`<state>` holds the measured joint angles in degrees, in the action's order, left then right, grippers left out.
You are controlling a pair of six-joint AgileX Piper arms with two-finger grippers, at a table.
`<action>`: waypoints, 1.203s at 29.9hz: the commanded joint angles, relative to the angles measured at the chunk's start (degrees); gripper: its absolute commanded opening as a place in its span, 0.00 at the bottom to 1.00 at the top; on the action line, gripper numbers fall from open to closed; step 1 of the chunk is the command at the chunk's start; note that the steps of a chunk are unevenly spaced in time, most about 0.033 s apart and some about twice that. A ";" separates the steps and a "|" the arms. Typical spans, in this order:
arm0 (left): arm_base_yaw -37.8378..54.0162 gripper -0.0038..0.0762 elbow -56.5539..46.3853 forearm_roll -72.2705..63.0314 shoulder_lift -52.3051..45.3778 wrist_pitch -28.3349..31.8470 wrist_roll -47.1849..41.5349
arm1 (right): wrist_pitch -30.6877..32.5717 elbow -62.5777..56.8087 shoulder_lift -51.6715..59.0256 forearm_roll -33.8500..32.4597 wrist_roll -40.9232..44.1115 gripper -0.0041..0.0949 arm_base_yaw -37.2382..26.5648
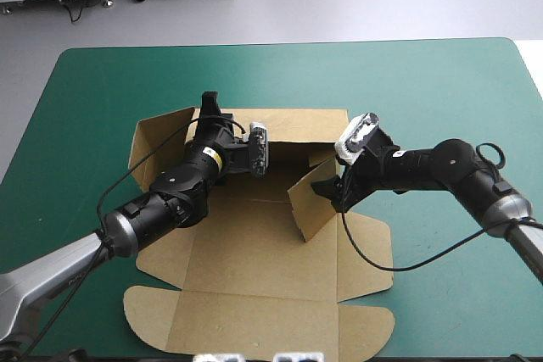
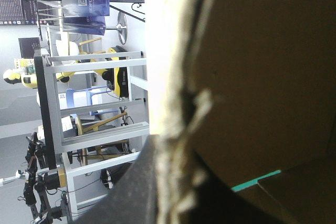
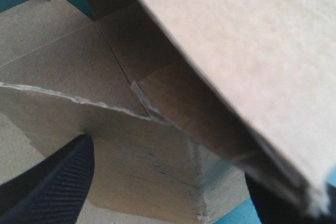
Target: Fold the box
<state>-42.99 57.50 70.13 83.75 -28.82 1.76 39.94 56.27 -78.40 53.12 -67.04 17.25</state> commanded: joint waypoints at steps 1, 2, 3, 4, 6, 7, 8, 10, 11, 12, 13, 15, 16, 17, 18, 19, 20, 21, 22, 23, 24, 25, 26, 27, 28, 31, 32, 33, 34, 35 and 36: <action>-1.64 0.06 -0.91 -8.16 -0.05 -2.99 -0.41 | -6.71 1.34 1.51 -2.69 5.86 0.77 3.62; -1.93 0.06 -0.91 -8.16 -0.05 -3.25 -0.41 | -8.35 1.34 1.51 -6.08 9.41 0.76 4.25; -2.31 0.06 -0.91 -8.05 -0.05 -3.67 -0.41 | -9.28 1.34 1.51 -9.70 12.75 0.76 4.48; -2.43 0.06 -0.91 -8.05 -0.05 -3.78 -0.32 | -9.54 1.34 1.51 -11.84 14.71 0.75 4.48; -2.43 0.06 -0.91 -7.94 -0.05 -4.31 -0.32 | -9.43 1.34 2.02 -15.09 17.59 0.75 4.48; -2.17 0.06 -0.91 -7.70 -0.05 -4.47 -0.32 | -9.43 1.34 2.41 -15.81 18.98 0.75 4.37; -2.19 0.06 -0.91 -7.42 -0.05 -4.58 -0.57 | -9.33 1.34 3.14 -16.36 19.64 0.75 4.37; -2.19 0.06 -0.91 -6.30 -0.05 -4.72 -2.19 | -8.71 1.34 4.74 -16.77 20.02 0.75 4.37; -2.19 0.06 -0.91 -5.02 -0.05 -4.79 -4.04 | -8.17 1.34 5.71 -16.66 20.02 0.75 4.37; -2.19 0.06 -0.91 -3.95 -0.05 -4.84 -5.94 | -7.68 1.34 6.64 -16.47 20.09 0.75 4.37; -2.19 0.06 -0.91 -3.14 -0.05 -4.94 -7.18 | -7.27 1.34 7.47 -16.24 20.34 0.75 4.37; -2.19 0.06 -0.91 -2.72 -0.05 -5.32 -8.16 | -7.12 1.34 8.45 -16.25 20.93 0.75 4.37; -2.19 0.06 -0.91 -2.72 -0.05 -5.32 -8.16 | -7.00 1.34 8.48 -16.25 21.16 0.75 4.37; -2.19 0.06 -0.91 -2.72 -0.05 -5.32 -8.42 | -6.83 1.34 8.48 -16.25 21.16 0.75 4.37; -2.19 0.06 -0.91 -2.72 -0.05 -5.32 -8.65 | -6.57 1.34 8.00 -16.10 21.41 0.75 4.37; -2.19 0.06 -0.91 -2.72 -0.05 -5.32 -8.81 | -6.29 1.34 7.57 -15.82 21.41 0.75 4.37; -2.19 0.06 -0.91 -2.83 -0.05 -5.36 -9.22 | -6.04 1.34 6.96 -15.65 21.41 0.75 4.37; -2.19 0.06 -0.91 -2.94 -0.05 -5.47 -9.61 | -6.01 1.34 6.53 -15.65 21.41 0.75 4.37; -2.19 0.06 -0.91 -2.92 -0.05 -5.59 -9.61 | -6.01 1.34 6.02 -15.60 21.41 0.75 4.37; -2.19 0.06 -0.91 -3.08 -0.05 -5.58 -9.61 | -6.16 1.34 5.80 -14.81 21.41 0.75 4.37; -2.19 0.06 -0.91 -3.19 -0.05 -5.58 -9.61 | -6.30 1.34 5.52 -13.89 21.05 0.75 4.37; -2.19 0.06 -0.91 -3.33 -0.05 -5.58 -9.61 | -6.63 1.34 5.37 -13.49 20.61 0.75 4.37; -2.19 0.06 -0.91 -3.44 -0.05 -5.58 -9.61 | -6.94 1.34 5.28 -13.21 20.11 0.75 4.37; -2.19 0.06 -0.91 -3.71 -0.05 -5.58 -9.61 | -7.87 1.34 5.12 -13.23 20.08 0.75 4.37; -2.19 0.06 -0.91 -3.85 -0.05 -5.58 -9.61 | -8.44 1.34 4.98 -13.23 20.08 0.74 4.37; -2.19 0.06 -0.91 -4.76 -0.05 -5.58 -9.61 | -9.86 1.34 4.98 -13.23 20.08 0.63 4.37; -2.19 0.06 -0.91 -5.05 -0.05 -5.47 -9.61 | -10.09 1.34 4.98 -13.23 20.08 0.59 4.37; -2.19 0.06 -0.91 -5.08 -0.05 -5.47 -9.61 | -10.39 1.34 4.98 -13.23 20.08 0.54 4.37; -2.19 0.06 -0.91 -5.18 -0.05 -5.47 -9.61 | -10.67 1.34 4.98 -13.23 20.08 0.49 4.37; -2.31 0.06 -0.91 -5.18 -0.05 -5.47 -9.61 | -10.79 1.34 4.98 -13.23 20.18 0.47 4.37; -2.31 0.06 -0.91 -5.18 -0.16 -5.47 -9.61 | -10.89 1.34 4.98 -13.23 20.18 0.43 4.37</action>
<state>-44.94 57.20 73.18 83.81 -32.30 -6.16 32.08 55.87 -74.73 37.19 -46.16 21.62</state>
